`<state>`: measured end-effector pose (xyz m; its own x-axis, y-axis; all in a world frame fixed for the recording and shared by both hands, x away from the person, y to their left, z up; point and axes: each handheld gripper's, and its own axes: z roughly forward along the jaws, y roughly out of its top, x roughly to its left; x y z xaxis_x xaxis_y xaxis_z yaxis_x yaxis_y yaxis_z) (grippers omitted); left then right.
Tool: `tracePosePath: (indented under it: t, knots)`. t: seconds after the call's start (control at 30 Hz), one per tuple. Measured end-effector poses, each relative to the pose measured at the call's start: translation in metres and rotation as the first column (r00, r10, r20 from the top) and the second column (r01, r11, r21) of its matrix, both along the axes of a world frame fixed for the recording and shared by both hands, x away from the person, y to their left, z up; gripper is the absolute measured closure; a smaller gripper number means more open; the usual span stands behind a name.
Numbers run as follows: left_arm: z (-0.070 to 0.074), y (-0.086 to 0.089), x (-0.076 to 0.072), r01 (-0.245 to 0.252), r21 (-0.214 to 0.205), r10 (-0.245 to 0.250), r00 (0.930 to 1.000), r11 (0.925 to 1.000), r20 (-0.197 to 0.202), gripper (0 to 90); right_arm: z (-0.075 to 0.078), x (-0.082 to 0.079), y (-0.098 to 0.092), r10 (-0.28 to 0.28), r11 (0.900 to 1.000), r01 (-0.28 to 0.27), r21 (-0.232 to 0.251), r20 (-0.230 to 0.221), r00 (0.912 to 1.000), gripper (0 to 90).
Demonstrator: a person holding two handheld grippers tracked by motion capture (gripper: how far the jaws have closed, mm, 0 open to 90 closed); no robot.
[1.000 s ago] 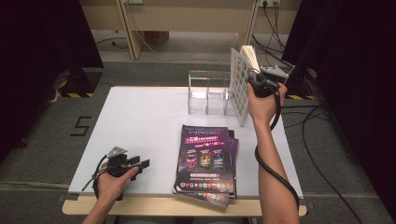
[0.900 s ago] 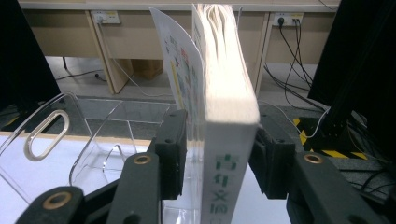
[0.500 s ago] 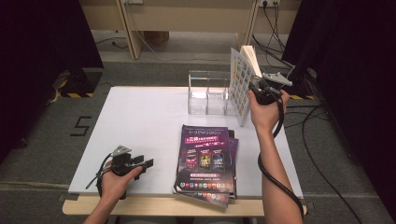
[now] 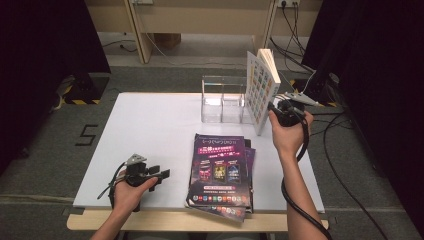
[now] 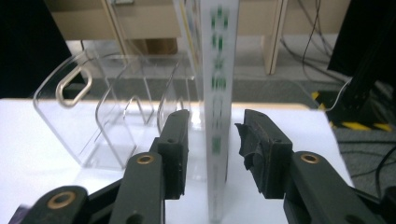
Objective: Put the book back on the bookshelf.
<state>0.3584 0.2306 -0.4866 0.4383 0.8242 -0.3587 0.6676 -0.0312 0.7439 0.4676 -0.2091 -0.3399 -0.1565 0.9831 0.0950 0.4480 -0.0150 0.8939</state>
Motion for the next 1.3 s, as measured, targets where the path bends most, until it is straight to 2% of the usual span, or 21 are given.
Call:
tracePosePath:
  t: [0.2,0.27,0.5,0.6,0.77,0.9,1.07,1.17,1.3]
  knots:
    - [0.004,-0.013,0.005,0.033,0.001,-0.033,0.9994,0.9994,-0.001,46.1,-0.015,-0.013,-0.002,0.026,0.9996,-0.026,0.014,-0.058,0.9980,62.6]
    - [0.006,-0.018,0.007,0.041,-0.010,-0.041,0.9992,0.9991,-0.002,46.4,-0.020,-0.017,-0.002,0.034,0.9993,-0.033,0.014,-0.081,0.9961,63.0]
    - [0.009,-0.035,0.020,0.069,-0.016,-0.069,0.9975,0.9975,-0.017,48.7,-0.045,-0.026,0.005,0.089,0.9960,-0.087,0.020,-0.177,0.9803,64.1]
    - [0.010,-0.044,0.026,0.081,-0.021,-0.082,0.9964,0.9965,-0.022,50.7,-0.056,-0.028,0.009,0.117,0.9931,-0.112,0.035,-0.220,0.9683,64.6]
    - [0.009,-0.059,0.039,0.093,-0.020,-0.094,0.9948,0.9954,-0.040,54.2,-0.078,-0.030,0.018,0.160,0.9870,-0.150,0.058,-0.292,0.9429,64.9]
    - [0.006,-0.067,0.047,0.095,-0.012,-0.096,0.9937,0.9954,-0.059,56.8,-0.096,-0.029,0.029,0.195,0.9808,-0.183,0.068,-0.350,0.9164,64.9]
    - [0.003,-0.075,0.055,0.074,-0.039,-0.077,0.9933,0.9965,-0.086,59.8,-0.109,-0.029,0.040,0.225,0.9742,-0.211,0.081,-0.395,0.8906,64.8]
    - [0.001,-0.079,0.058,0.068,-0.036,-0.071,0.9932,0.9970,-0.092,61.4,-0.112,-0.029,0.044,0.231,0.9727,-0.218,0.080,-0.408,0.8834,64.6]
    - [0.000,-0.083,0.058,0.075,-0.041,-0.079,0.9920,0.9963,-0.099,62.3,-0.114,-0.029,0.046,0.236,0.9712,-0.226,0.075,-0.416,0.8781,64.2]
